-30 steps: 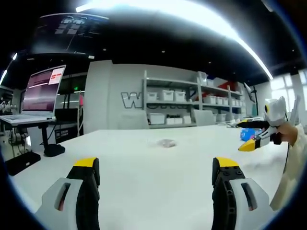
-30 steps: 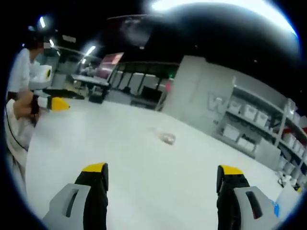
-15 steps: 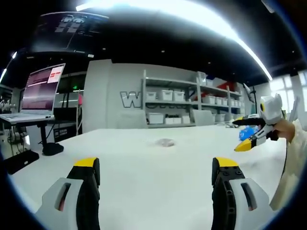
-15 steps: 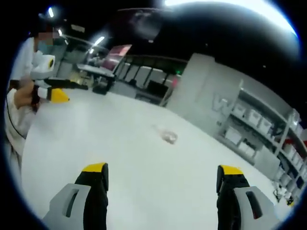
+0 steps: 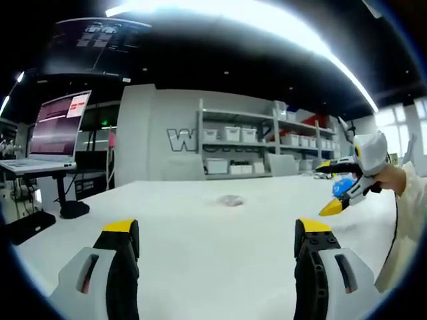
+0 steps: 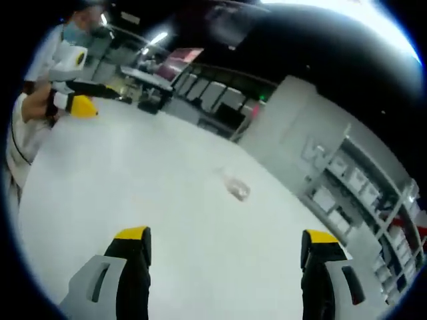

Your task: Open the resealable bag by pulling the two sides of the seal apart until the entire bag opening is separated and visibly accessible.

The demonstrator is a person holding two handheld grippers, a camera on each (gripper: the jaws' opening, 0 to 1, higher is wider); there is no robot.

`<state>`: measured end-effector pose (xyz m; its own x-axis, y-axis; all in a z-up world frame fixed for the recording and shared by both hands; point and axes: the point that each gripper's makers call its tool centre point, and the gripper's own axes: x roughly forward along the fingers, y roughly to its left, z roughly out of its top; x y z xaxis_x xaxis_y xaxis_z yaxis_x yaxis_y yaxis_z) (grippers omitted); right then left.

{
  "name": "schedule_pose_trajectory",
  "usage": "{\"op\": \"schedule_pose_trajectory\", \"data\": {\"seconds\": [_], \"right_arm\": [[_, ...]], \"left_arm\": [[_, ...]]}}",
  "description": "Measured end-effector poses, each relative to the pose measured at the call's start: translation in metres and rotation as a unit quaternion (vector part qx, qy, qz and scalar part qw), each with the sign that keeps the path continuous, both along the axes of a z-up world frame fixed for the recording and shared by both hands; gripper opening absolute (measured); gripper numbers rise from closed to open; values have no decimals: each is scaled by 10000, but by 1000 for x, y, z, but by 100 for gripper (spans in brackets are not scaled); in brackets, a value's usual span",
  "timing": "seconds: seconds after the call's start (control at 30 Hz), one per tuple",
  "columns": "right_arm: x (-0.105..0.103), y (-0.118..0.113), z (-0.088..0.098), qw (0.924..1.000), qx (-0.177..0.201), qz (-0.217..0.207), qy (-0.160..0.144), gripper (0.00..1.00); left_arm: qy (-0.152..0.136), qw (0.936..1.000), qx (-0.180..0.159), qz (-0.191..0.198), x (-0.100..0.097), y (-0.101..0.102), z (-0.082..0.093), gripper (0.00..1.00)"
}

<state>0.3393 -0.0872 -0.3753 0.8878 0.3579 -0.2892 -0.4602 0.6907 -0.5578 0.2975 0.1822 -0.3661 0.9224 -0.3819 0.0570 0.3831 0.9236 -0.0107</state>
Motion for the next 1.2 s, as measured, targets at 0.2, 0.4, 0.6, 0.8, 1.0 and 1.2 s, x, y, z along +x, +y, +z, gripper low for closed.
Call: {"op": "schedule_pose_trajectory", "data": {"seconds": [0.2, 0.4, 0.6, 0.8, 1.0, 1.2], "right_arm": [[2, 3, 0, 9999, -109, 38, 25, 94], [7, 6, 0, 9998, -167, 82, 56, 94], [15, 4, 1, 10000, 47, -52, 45, 94], [21, 9, 6, 9982, 577, -101, 100, 94], [27, 13, 5, 9967, 787, -170, 105, 93], [33, 17, 6, 9905, 1346, -238, 174, 92]], "left_arm": [[-2, 10000, -1, -10, -1, 0, 0, 95], [-9, 10000, -11, -8, 0, 1, 1, 95], [10, 10000, -23, -19, 1, 1, 0, 95], [-5, 10000, -41, -15, 0, 2, 1, 95], [8, 10000, -64, -13, -1, 3, 0, 95], [7, 10000, -94, 17, -1, 8, 0, 95]]}}
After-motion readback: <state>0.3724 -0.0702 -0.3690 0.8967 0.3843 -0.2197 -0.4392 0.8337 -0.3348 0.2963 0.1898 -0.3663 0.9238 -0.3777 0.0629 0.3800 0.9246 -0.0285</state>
